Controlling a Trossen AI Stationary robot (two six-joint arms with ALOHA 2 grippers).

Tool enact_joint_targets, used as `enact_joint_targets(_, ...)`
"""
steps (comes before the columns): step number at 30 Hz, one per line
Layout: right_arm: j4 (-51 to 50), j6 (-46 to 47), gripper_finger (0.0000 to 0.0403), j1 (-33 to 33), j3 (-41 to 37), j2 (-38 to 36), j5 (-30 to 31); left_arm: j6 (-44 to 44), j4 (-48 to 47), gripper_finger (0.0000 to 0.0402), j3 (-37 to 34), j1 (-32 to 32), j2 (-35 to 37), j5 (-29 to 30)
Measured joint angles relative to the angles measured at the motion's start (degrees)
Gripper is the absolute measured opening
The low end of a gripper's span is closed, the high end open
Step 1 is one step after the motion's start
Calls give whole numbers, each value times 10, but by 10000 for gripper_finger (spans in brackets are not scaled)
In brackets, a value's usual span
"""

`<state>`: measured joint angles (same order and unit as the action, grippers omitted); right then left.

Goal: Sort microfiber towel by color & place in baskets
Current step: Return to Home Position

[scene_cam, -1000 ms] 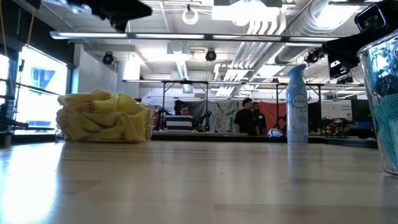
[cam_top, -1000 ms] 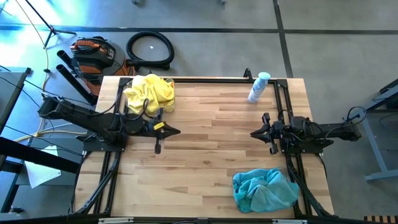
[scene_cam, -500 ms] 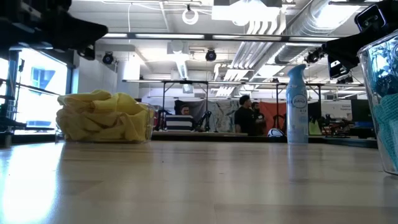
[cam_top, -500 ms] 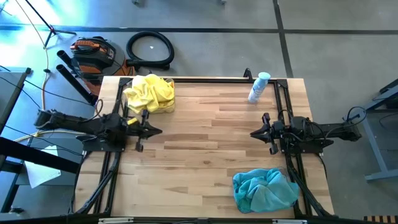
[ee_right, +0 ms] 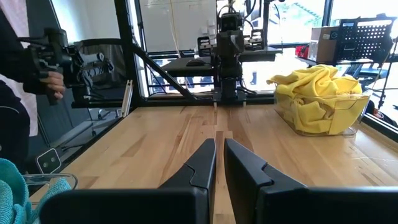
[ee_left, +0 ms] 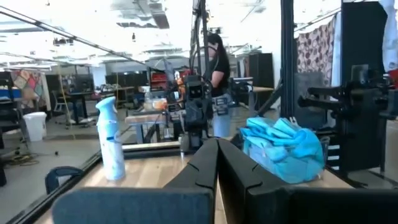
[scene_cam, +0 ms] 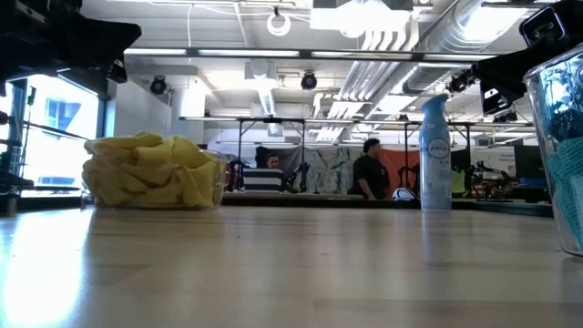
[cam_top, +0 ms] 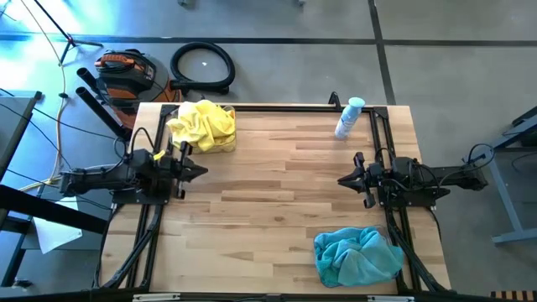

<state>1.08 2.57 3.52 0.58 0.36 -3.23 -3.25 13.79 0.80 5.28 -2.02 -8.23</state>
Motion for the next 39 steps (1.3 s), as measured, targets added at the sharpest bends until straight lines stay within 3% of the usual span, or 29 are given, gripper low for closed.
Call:
enact_joint_targets(12, 0, 0, 30, 0, 0, 0, 0, 6, -124, 0, 0, 1, 16, 19)
enact_joint_targets(16, 0, 0, 30, 0, 0, 0, 0, 29, -127, 0, 0, 1, 2, 47)
enact_joint_targets(39, 0, 0, 30, 0, 0, 0, 0, 31, -127, 0, 0, 1, -3, 48)
